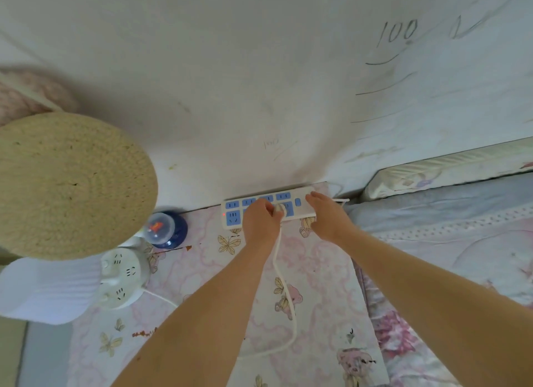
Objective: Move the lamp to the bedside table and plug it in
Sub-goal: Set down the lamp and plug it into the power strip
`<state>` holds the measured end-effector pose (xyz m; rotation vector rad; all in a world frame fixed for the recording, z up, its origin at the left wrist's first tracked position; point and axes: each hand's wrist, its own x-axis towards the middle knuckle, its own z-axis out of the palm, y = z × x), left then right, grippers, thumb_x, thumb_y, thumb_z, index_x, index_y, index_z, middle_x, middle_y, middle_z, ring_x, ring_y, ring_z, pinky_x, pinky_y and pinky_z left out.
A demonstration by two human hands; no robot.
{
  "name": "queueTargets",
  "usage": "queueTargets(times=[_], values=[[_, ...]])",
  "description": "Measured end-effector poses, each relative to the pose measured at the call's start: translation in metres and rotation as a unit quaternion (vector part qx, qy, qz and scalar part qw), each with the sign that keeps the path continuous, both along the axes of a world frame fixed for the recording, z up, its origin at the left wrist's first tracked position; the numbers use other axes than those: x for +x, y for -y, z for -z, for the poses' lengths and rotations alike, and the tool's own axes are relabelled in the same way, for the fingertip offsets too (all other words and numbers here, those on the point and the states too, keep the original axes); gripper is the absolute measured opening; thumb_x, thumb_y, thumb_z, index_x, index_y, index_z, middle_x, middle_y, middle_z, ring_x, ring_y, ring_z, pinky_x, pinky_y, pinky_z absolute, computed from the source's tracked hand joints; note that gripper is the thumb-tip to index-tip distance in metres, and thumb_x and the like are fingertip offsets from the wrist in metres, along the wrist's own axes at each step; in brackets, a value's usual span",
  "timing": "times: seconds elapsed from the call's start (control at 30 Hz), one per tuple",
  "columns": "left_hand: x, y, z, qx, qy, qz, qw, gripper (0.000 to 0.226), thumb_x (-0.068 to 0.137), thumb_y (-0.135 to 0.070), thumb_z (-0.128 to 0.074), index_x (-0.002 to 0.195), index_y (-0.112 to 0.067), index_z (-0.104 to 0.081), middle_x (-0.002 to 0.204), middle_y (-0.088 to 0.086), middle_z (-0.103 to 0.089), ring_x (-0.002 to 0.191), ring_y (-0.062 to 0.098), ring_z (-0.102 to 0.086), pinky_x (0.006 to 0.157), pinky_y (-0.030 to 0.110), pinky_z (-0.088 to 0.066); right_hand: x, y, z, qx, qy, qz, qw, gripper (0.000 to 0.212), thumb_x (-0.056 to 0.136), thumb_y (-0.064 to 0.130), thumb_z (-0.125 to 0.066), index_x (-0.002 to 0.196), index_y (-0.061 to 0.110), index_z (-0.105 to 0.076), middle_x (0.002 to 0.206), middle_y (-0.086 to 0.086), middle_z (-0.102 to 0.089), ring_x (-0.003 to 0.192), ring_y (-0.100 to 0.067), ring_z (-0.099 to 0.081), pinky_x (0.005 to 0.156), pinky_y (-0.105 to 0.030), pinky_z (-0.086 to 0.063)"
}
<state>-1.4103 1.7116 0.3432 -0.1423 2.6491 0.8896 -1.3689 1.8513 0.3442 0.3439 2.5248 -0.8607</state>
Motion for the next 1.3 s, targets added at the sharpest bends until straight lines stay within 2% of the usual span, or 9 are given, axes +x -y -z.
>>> queueTargets(times=[0.1,0.23,0.37,0.57,0.7,0.83,0.97,1.03,1.3], values=[[-0.004,-0.003,-0.001,-0.005,-0.001,-0.001,1.000,0.020,0.086,-0.025,-0.062,0.078,-0.007,-0.061,0.071,0.003,-0.059,0.068,0.019,-0.056,0.063,0.033,-0.046,-0.001,-0.006,0.004,0.023,0.007,-0.016,1.000,0.056,0.085,-0.004,-0.045,0.139,0.007,-0.038,0.157,-0.003,-0.024,0.136,-0.026,-0.036,0.106,-0.037,-0.038],[-0.006,-0.006,-0.003,-0.040,0.003,0.012,0.999,0.026,0.085,-0.025,-0.061,0.065,-0.013,-0.050,0.056,-0.005,-0.046,0.059,0.016,-0.048,0.050,0.025,-0.037,0.004,-0.008,0.008,0.052,0.025,-0.064,0.996,0.058,0.086,-0.005,-0.040,0.141,0.010,-0.036,0.159,0.001,-0.014,0.131,-0.027,-0.041,0.098,-0.034,-0.043],[-0.007,-0.008,-0.006,-0.060,-0.004,0.016,0.998,0.037,0.084,-0.023,-0.060,0.055,-0.016,-0.038,0.050,-0.005,-0.038,0.051,0.015,-0.041,0.055,0.029,-0.041,0.001,-0.007,0.007,0.075,0.044,-0.103,0.991,0.056,0.086,-0.004,-0.040,0.141,0.009,-0.035,0.160,-0.004,-0.009,0.126,-0.031,-0.045,0.096,-0.037,-0.047],[-0.010,-0.007,-0.005,-0.055,-0.015,0.024,0.998,0.033,0.082,-0.020,-0.061,0.056,-0.014,-0.041,0.051,-0.003,-0.038,0.049,0.015,-0.038,0.046,0.024,-0.031,0.000,-0.011,0.008,0.085,0.056,-0.133,0.986,0.063,0.086,-0.007,-0.038,0.145,0.014,-0.029,0.161,-0.003,-0.001,0.127,-0.031,-0.044,0.093,-0.033,-0.046],[-0.015,-0.007,-0.004,-0.063,-0.015,0.041,0.997,0.034,0.081,-0.021,-0.062,0.055,-0.015,-0.041,0.055,0.001,-0.043,0.054,0.018,-0.044,0.050,0.026,-0.035,0.000,-0.012,0.010,0.084,0.057,-0.141,0.985,0.063,0.085,-0.007,-0.038,0.144,0.014,-0.029,0.161,-0.004,0.001,0.126,-0.031,-0.045,0.091,-0.032,-0.046],[-0.017,-0.006,-0.001,-0.054,-0.008,0.032,0.998,0.038,0.079,-0.022,-0.067,0.051,-0.017,-0.042,0.049,-0.004,-0.042,0.047,0.013,-0.043,0.044,0.021,-0.032,-0.001,-0.014,0.011,0.093,0.057,-0.149,0.983,0.063,0.085,-0.007,-0.039,0.144,0.014,-0.029,0.161,-0.003,0.001,0.123,-0.030,-0.047,0.089,-0.032,-0.047],[-0.021,-0.003,-0.002,-0.011,0.035,-0.016,0.999,0.032,0.077,-0.022,-0.074,0.054,-0.019,-0.051,0.059,0.000,-0.058,0.065,0.027,-0.067,0.062,0.034,-0.058,-0.001,-0.013,0.014,0.106,0.055,-0.160,0.980,0.063,0.085,-0.005,-0.040,0.144,0.014,-0.027,0.160,-0.005,0.003,0.119,-0.030,-0.049,0.087,-0.032,-0.047],[-0.022,-0.002,-0.003,0.007,0.052,-0.037,0.998,0.026,0.076,-0.019,-0.075,0.059,-0.017,-0.056,0.071,0.005,-0.064,0.077,0.032,-0.071,0.073,0.044,-0.061,0.000,-0.012,0.014,0.106,0.054,-0.159,0.980,0.064,0.086,-0.004,-0.040,0.145,0.014,-0.026,0.161,-0.004,0.003,0.120,-0.029,-0.049,0.088,-0.033,-0.048],[-0.019,-0.004,-0.004,-0.016,0.046,-0.031,0.998,0.031,0.076,-0.022,-0.073,0.055,-0.019,-0.051,0.069,0.008,-0.065,0.074,0.033,-0.072,0.070,0.044,-0.061,0.002,-0.008,0.006,0.137,0.045,-0.156,0.977,0.055,0.087,-0.001,-0.043,0.141,0.009,-0.032,0.160,-0.005,-0.004,0.112,-0.027,-0.053,0.079,-0.033,-0.049]])
